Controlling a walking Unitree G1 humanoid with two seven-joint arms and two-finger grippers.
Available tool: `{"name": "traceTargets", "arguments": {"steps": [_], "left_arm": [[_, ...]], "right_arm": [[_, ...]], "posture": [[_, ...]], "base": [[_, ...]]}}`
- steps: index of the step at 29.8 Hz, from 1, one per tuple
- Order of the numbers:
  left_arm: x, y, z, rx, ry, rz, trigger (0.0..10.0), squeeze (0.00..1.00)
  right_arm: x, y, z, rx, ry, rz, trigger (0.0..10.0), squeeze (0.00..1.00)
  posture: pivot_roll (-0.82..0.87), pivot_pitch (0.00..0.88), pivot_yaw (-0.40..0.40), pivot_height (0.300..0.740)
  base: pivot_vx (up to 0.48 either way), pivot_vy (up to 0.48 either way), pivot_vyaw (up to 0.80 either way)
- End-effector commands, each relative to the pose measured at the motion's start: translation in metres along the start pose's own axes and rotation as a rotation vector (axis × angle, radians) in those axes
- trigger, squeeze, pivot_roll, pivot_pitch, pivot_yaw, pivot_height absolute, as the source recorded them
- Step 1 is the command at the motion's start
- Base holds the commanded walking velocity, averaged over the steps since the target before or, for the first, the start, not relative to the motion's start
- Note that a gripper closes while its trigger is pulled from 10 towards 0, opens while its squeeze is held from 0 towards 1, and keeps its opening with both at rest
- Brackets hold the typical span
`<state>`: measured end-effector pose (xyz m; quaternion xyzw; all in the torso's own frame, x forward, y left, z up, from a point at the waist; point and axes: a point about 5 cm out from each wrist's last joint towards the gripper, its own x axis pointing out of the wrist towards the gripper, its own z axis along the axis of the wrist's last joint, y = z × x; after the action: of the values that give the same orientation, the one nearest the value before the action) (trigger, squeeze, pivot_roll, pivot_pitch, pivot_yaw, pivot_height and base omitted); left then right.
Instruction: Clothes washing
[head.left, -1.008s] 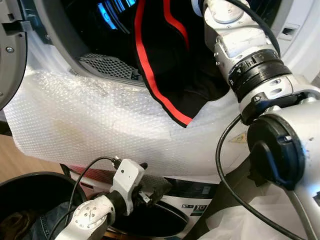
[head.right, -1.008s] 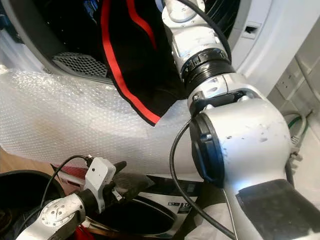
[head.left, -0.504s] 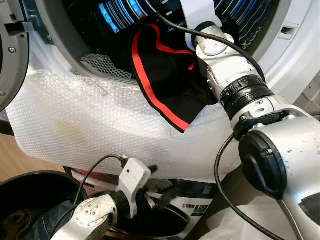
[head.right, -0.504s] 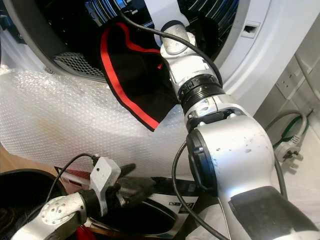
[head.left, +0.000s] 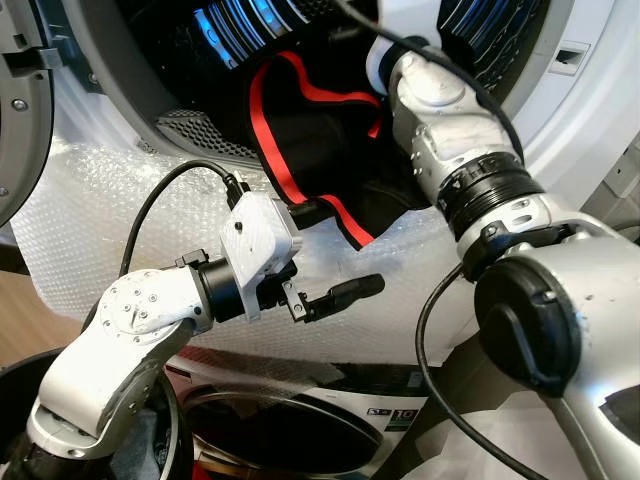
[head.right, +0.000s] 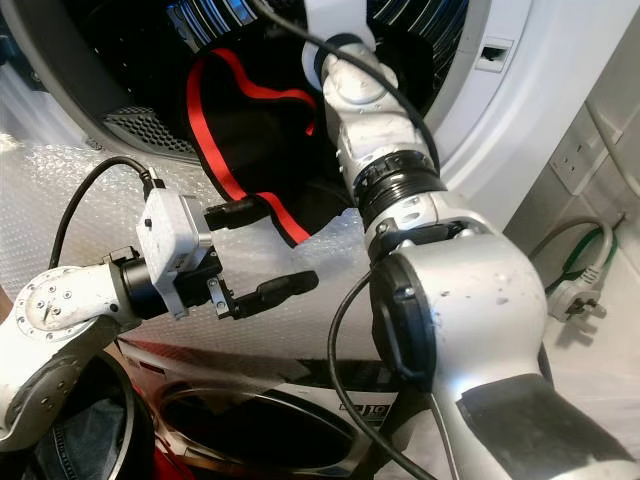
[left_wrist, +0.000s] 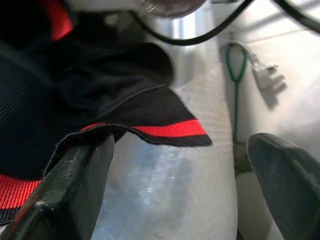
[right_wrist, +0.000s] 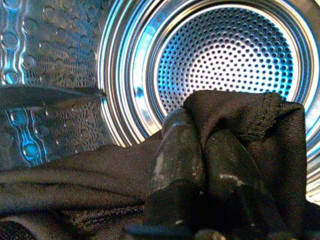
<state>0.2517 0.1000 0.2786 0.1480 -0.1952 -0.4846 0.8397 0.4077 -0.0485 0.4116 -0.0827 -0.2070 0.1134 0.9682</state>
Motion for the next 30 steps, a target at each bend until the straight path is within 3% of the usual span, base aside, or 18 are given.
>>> {"name": "traceTargets", "arguments": {"steps": [1, 6, 7, 11, 12, 15, 21, 23, 30], "left_arm": [[0.004, 0.005, 0.014, 0.050, -0.067, 0.003, 10.0, 0.00], [0.010, 0.020, 0.020, 0.105, -0.114, 0.026, 10.0, 0.00], [0.013, 0.029, 0.021, 0.124, -0.120, 0.051, 10.0, 0.00], [0.018, 0.046, 0.014, 0.177, -0.072, 0.101, 10.0, 0.00], [0.022, 0.058, 0.008, 0.196, -0.015, 0.140, 10.0, 0.00], [0.025, 0.068, 0.003, 0.250, 0.041, 0.175, 10.0, 0.00], [0.037, 0.079, 0.012, 0.265, -0.049, 0.186, 10.0, 0.00], [0.042, 0.094, 0.017, 0.271, -0.093, 0.248, 10.0, 0.00], [0.050, 0.117, 0.026, 0.310, -0.134, 0.332, 10.0, 0.00]], "right_arm": [[0.002, -0.002, 0.016, 0.008, -0.054, -0.003, 10.0, 0.00], [0.001, -0.004, 0.015, 0.014, -0.058, 0.001, 10.0, 0.00], [0.001, -0.004, 0.014, 0.018, -0.058, 0.000, 10.0, 0.00], [0.001, -0.005, 0.011, 0.022, -0.049, -0.004, 10.0, 0.00], [0.001, -0.005, 0.009, 0.017, -0.045, -0.005, 10.0, 0.00], [0.000, -0.006, 0.009, 0.019, -0.047, -0.005, 10.0, 0.00], [0.000, -0.008, 0.010, 0.039, -0.064, 0.000, 10.0, 0.00], [0.000, -0.010, 0.014, 0.078, -0.081, 0.003, 10.0, 0.00], [0.000, -0.010, 0.018, 0.081, -0.103, 0.043, 10.0, 0.00]], "posture": [[0.17, 0.000, -0.074, 0.740], [0.16, 0.000, -0.072, 0.740], [0.14, 0.000, -0.070, 0.740], [0.14, 0.000, -0.071, 0.740], [0.14, 0.000, -0.071, 0.740], [0.12, 0.000, -0.060, 0.740], [0.10, 0.000, -0.050, 0.740], [0.10, 0.000, -0.044, 0.740], [0.06, 0.000, -0.027, 0.740]], "base": [[0.000, 0.000, 0.00], [0.000, 0.000, 0.00], [0.000, 0.000, 0.00], [0.000, 0.000, 0.00], [0.000, 0.000, 0.00], [0.000, 0.000, 0.00], [0.000, 0.000, 0.00], [0.000, 0.000, 0.00], [0.000, 0.000, 0.00]]}}
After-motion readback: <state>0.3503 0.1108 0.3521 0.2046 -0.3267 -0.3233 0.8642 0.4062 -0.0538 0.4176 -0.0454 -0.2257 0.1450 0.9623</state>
